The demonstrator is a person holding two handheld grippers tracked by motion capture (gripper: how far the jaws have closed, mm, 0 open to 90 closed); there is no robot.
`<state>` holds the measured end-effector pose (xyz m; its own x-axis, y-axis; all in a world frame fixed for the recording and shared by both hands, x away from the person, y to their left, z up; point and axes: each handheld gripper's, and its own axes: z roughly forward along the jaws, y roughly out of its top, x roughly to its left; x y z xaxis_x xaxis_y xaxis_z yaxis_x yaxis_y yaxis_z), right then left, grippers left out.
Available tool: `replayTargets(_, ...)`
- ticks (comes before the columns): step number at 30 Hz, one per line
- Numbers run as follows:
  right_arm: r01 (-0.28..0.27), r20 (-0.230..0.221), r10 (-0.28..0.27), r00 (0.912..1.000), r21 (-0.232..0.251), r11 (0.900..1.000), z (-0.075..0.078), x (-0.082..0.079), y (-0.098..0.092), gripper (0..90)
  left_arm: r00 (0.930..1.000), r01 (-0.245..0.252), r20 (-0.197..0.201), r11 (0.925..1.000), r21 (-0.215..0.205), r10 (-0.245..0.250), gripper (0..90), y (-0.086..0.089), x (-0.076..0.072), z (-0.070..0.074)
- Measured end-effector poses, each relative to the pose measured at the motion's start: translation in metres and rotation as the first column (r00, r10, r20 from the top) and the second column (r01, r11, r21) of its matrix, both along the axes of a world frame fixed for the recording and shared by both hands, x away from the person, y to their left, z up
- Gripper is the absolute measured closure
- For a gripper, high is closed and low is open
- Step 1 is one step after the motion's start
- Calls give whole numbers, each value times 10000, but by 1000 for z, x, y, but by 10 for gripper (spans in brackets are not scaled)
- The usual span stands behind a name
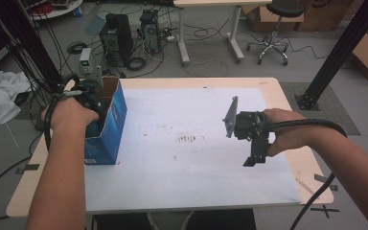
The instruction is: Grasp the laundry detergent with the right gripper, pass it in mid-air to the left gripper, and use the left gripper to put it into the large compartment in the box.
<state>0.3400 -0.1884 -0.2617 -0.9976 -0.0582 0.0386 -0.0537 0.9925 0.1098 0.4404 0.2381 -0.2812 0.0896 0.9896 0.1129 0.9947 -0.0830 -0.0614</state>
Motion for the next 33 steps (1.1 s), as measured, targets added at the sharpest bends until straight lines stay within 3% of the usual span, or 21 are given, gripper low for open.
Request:
replayTargets(4, -1, -32, 1, 10000, -1, 10000, -1, 0, 0, 0, 10000, -20, -50, 10000, 0, 20, 386, 1, 0, -9)
replayTargets(5, -13, -39, 13, 10000, -14, 10000, -2, 0, -1, 0, 9999, -70, 144, 10000, -39, 70, 385, 2, 0, -9)
replayTargets(13, 110, -48, -110, 9999, -25, 9999, -2, -1, -1, 0, 9996, -237, 118, 9997, -18, 237, 385, 2, 0, -9)
replayTargets(18, 21, -19, -21, 10000, -12, 10000, -2, -1, 0, 0, 9991, -286, 297, 9996, -64, 288, 383, 3, 0, -9)
replayTargets(25, 23, -40, -23, 10000, -93, 10000, -1, -2, 2, 0, 9982, -238, 550, 9997, -24, 239, 379, 2, -3, -9)
replayTargets(33, -7, -32, 7, 10000, -41, 10000, -2, -2, 1, 0, 9979, -52, 641, 10000, 44, 49, 313, 0, -4, -6)
